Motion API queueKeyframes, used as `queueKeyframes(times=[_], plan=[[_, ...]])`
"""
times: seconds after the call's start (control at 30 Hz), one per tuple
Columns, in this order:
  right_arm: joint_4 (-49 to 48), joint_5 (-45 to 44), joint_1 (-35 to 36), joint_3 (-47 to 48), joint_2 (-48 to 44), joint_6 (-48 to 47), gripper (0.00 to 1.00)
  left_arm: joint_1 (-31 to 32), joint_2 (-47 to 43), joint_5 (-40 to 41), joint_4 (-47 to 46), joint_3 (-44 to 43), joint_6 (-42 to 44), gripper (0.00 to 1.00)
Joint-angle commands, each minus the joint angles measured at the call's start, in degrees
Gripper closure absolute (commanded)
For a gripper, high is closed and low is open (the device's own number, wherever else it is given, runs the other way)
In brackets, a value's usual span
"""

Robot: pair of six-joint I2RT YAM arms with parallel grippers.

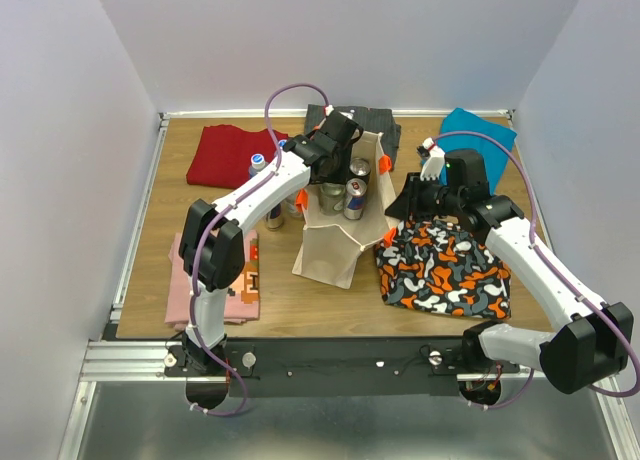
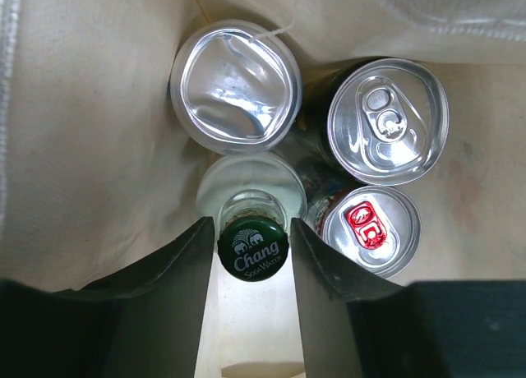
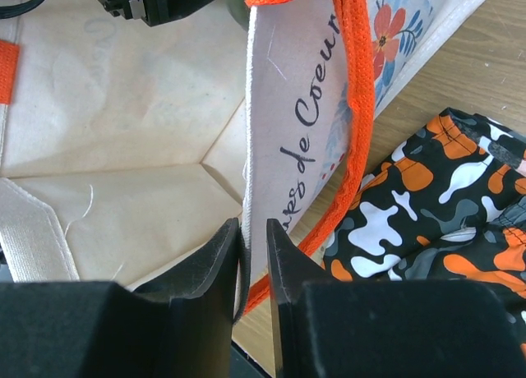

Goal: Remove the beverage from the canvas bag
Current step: Take out the drink from the canvas bag.

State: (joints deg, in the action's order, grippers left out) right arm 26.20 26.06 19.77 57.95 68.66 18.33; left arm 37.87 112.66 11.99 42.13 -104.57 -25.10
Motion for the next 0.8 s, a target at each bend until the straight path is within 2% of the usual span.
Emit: queueKeyframes(times=[0.0,0.17,0.27,0.47,0.53,0.6,0.77], plan=[[1.9,-2.2,0.1,-0.5,-0.4,-1.3,0.72,-0.3,1.1,1.2,0.1,-1.4,0.0,0.51],[1.9,-2.2,0.1,-0.7,-0.3,-1.5,0.72,-0.3,1.1,1.4,-0.3,-1.5,0.0,0.51],[1.9,-2.2,0.1,-0.8,-0.3,-1.5,0.72,-0.4,1.2,1.1,-0.6,-1.9,0.0,0.46],[1.9,-2.3,0.1,-1.0,-0.3,-1.5,0.71,-0.4,2.5,0.8,0.0,-3.5,0.1,0.43],[2.0,-2.4,0.1,-1.1,-0.2,-1.7,0.71,-0.5,2.6,0.8,0.0,-3.7,0.1,0.46],[1.9,-2.4,0.1,-1.0,-0.3,-1.7,0.71,-0.5,2.5,0.8,0.0,-3.7,0.1,0.52],[2.1,-2.5,0.1,-1.0,-0.3,-1.8,0.71,-0.5,2.1,0.9,0.1,-3.4,0.2,0.58]])
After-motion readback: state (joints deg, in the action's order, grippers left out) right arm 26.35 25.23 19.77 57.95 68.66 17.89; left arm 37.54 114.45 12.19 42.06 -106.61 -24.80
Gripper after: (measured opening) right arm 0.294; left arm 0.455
